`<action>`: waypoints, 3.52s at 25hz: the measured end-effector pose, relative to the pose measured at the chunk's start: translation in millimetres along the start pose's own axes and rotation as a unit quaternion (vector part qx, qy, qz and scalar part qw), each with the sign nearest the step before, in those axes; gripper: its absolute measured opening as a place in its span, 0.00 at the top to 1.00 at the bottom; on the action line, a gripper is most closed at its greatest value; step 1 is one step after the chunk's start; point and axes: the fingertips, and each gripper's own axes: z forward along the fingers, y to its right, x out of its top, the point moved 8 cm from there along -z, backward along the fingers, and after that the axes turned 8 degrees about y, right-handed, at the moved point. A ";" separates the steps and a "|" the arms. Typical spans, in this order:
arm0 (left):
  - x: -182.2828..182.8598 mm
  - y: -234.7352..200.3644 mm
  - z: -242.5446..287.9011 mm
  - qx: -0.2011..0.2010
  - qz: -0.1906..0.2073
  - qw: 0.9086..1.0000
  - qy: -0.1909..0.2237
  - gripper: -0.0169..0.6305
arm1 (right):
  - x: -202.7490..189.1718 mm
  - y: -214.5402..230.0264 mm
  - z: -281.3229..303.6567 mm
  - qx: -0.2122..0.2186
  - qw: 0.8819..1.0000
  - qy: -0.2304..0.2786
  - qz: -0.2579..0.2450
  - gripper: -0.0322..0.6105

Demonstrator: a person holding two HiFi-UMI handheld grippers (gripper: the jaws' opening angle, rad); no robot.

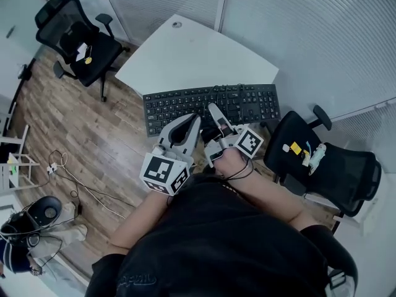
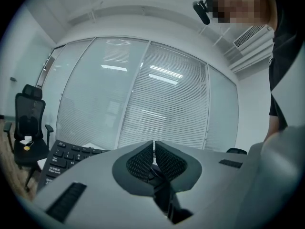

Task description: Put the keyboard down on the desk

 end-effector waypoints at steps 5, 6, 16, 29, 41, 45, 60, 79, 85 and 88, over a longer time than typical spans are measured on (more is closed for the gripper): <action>-0.9 5.0 15.8 -0.005 0.002 1.000 0.004 0.93 | 18.0 3.0 3.0 0.003 1.000 0.005 0.002 0.82; -0.5 4.6 17.5 -0.005 0.002 1.000 0.005 0.93 | 19.7 3.0 3.3 0.004 1.000 0.006 0.001 0.82; 6.5 -12.9 34.3 -0.031 -0.001 1.000 0.000 0.93 | 17.5 1.9 17.7 0.004 1.000 0.022 -0.015 0.82; 29.6 -80.0 51.7 -0.103 0.002 0.995 -0.015 0.93 | -11.8 -0.3 73.5 -0.010 0.997 0.074 -0.028 0.82; 54.3 -155.3 33.5 -0.159 -0.003 0.987 -0.023 0.93 | -67.3 -5.1 124.7 -0.004 0.991 0.126 -0.034 0.82; 56.6 -178.4 22.9 -0.151 -0.018 0.988 -0.019 0.93 | -82.0 -1.6 133.5 -0.010 0.991 0.131 -0.028 0.82; 51.3 -211.0 10.1 -0.135 -0.040 0.990 -0.020 0.93 | -94.6 15.3 144.6 -0.048 0.990 0.123 -0.053 0.82; 21.9 -229.4 85.5 -0.134 -0.017 0.988 -0.076 0.93 | -40.0 61.5 175.8 -0.071 0.988 0.138 -0.011 0.82; 3.1 -230.5 115.3 -0.137 -0.022 0.985 -0.100 0.93 | -7.3 84.4 180.3 -0.089 0.987 0.133 -0.018 0.82; -7.9 -231.5 130.2 -0.142 -0.028 0.983 -0.112 0.93 | 5.3 99.0 181.7 -0.102 0.986 0.129 -0.017 0.82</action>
